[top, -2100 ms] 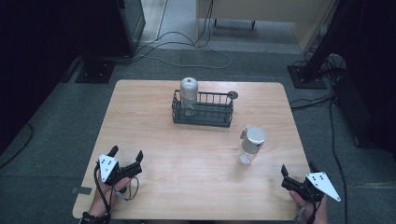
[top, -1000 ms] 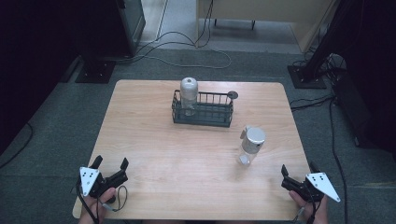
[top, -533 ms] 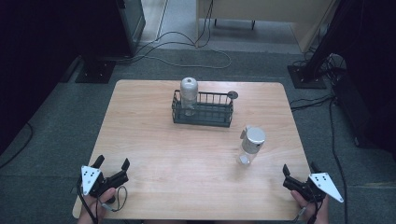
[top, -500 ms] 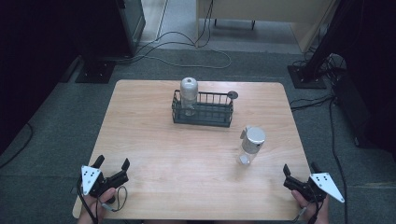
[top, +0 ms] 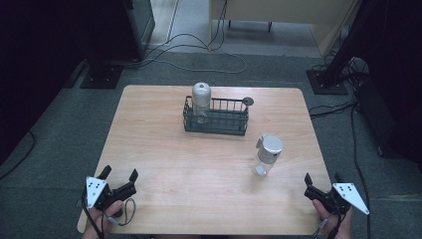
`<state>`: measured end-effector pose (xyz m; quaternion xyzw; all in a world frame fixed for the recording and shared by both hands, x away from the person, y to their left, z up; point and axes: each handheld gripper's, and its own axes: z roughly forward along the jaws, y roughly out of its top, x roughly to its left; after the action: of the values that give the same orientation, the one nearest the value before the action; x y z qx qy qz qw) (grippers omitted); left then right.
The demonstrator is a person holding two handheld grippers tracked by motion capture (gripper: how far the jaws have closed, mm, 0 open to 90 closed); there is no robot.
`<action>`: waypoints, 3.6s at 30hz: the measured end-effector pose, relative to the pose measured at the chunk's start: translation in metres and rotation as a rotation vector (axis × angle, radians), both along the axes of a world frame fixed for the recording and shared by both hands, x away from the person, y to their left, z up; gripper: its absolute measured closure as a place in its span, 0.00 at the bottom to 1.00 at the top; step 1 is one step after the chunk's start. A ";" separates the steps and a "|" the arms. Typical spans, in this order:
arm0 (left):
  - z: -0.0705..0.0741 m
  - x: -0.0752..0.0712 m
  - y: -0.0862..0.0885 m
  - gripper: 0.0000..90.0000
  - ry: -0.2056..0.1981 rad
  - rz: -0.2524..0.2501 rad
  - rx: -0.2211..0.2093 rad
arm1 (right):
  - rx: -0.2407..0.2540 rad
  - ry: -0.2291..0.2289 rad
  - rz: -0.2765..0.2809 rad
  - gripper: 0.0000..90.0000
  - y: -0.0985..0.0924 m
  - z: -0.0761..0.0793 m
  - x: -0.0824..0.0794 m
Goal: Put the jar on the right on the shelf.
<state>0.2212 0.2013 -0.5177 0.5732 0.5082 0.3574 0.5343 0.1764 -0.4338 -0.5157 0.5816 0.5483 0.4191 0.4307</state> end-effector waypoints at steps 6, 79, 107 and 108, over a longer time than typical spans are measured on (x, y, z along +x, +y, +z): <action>0.000 0.001 0.001 0.04 0.006 0.001 -0.007 | -0.027 -0.005 0.026 0.02 0.007 0.006 0.000; 0.000 0.001 0.003 0.04 0.012 -0.022 -0.028 | 0.004 -0.029 0.264 0.02 0.115 0.027 0.028; 0.000 0.002 0.004 0.04 0.014 -0.030 -0.035 | -0.002 -0.020 0.241 0.16 0.136 0.029 0.056; 0.000 0.002 0.004 0.04 0.015 -0.030 -0.037 | 0.001 -0.015 0.247 0.16 0.136 0.029 0.056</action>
<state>0.2231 0.2053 -0.5178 0.5733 0.5100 0.3357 0.5464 0.2328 -0.2976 -0.4872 0.5067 0.6121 0.4738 0.3796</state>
